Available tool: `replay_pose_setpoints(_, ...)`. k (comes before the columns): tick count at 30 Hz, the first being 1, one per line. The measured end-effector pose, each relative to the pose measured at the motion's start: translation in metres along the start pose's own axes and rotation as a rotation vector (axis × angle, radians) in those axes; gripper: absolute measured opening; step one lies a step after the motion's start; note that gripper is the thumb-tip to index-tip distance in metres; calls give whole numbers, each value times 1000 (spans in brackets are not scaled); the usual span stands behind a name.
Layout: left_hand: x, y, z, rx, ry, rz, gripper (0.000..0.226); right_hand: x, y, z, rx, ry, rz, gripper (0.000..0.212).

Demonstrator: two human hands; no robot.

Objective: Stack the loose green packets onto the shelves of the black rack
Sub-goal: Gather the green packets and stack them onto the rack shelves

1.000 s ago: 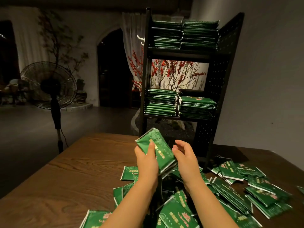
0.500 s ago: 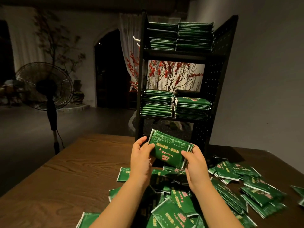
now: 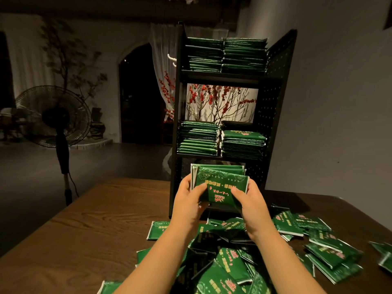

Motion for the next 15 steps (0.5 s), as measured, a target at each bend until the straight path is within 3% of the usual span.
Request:
replay_pose_setpoints(3, 4, -3, -19, -141, -442, 141, 31, 5, 0, -7, -53, -15, 6, 17)
replay_pose_setpoints(5, 22, -9, -27, -225, -782, 158, 46, 10, -1, -8, -72, 1, 16, 19)
replay_pose_setpoints(7, 36, -11, -30, -227, -966, 162, 60, 15, -3, -5, -69, 2, 12, 22)
replay_pose_setpoints(12, 53, -8, -34, -281, -1016, 162, 68, 12, -6, -1, -68, -19, 25, 35)
replay_pose_setpoints(15, 58, -7, -34, -299, -903, 181, 63, -1, -4, -12, -120, -95, 80, 28)
Point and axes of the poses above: each hand's wrist, its own y-axis towards the middle knuckle, its own x-axis out of the palm, z = x × y, the point moved 9 cm from there along y, towards the middle knuckle, and after that the axes turned 3 degrees about -z, right-handed, at the moved point
